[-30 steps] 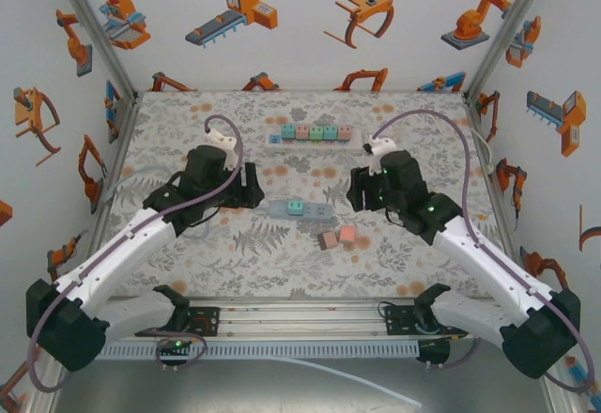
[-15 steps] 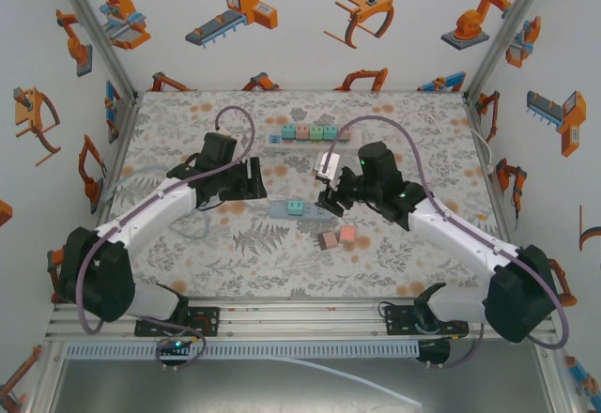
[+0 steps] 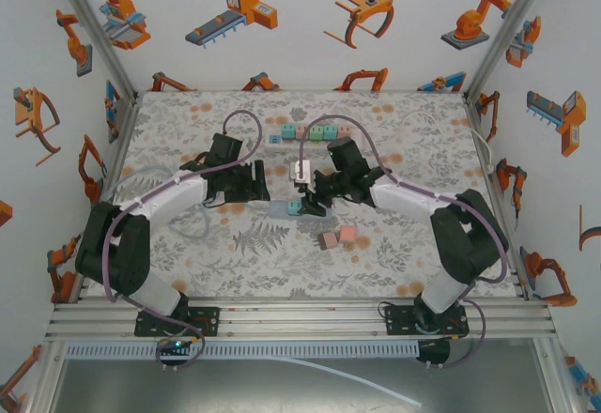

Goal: Pull the plug off the socket

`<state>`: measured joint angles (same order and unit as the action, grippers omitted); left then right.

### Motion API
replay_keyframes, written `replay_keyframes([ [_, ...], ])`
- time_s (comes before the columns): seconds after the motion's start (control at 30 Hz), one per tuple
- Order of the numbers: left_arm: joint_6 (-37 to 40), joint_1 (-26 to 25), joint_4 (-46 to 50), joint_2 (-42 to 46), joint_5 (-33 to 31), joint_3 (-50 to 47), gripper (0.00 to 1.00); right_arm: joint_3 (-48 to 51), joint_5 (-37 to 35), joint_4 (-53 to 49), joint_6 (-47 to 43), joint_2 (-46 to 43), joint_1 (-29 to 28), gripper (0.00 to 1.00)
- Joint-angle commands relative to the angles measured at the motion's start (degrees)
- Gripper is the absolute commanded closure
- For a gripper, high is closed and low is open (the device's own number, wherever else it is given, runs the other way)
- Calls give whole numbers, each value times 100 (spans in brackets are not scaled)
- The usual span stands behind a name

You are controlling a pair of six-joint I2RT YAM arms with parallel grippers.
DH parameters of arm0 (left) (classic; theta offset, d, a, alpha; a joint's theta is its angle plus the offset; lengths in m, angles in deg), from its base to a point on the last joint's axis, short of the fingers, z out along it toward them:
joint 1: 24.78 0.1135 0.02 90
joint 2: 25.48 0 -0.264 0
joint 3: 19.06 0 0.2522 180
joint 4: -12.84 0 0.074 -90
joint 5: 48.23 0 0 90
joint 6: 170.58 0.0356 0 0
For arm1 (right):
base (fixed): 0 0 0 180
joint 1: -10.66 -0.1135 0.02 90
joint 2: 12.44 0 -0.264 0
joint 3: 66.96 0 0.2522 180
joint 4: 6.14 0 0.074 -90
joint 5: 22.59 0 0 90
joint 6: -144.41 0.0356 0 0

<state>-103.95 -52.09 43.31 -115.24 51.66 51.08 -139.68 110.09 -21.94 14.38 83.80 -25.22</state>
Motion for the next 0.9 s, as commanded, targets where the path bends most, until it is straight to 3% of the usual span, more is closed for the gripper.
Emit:
replay_keyframes([
  [0.0, 188, 49, -202, -136, 287, 126, 37, -279, 272, 75, -119, 285, -77, 45],
  [0.2, 211, 69, -321, -425, 392, 230, 38, -508, 264, 40, 66, 757, -174, 50],
  [0.4, 265, 104, -403, -735, 733, 363, 38, -581, 205, 73, 153, 878, -198, 76],
  [0.57, 437, 92, -268, -1191, 1470, 601, 44, -573, 271, 81, 153, 756, -205, 81],
  [0.87, 543, 65, 24, -1479, 1316, 415, 57, -564, 168, 99, 170, 536, -235, 81],
])
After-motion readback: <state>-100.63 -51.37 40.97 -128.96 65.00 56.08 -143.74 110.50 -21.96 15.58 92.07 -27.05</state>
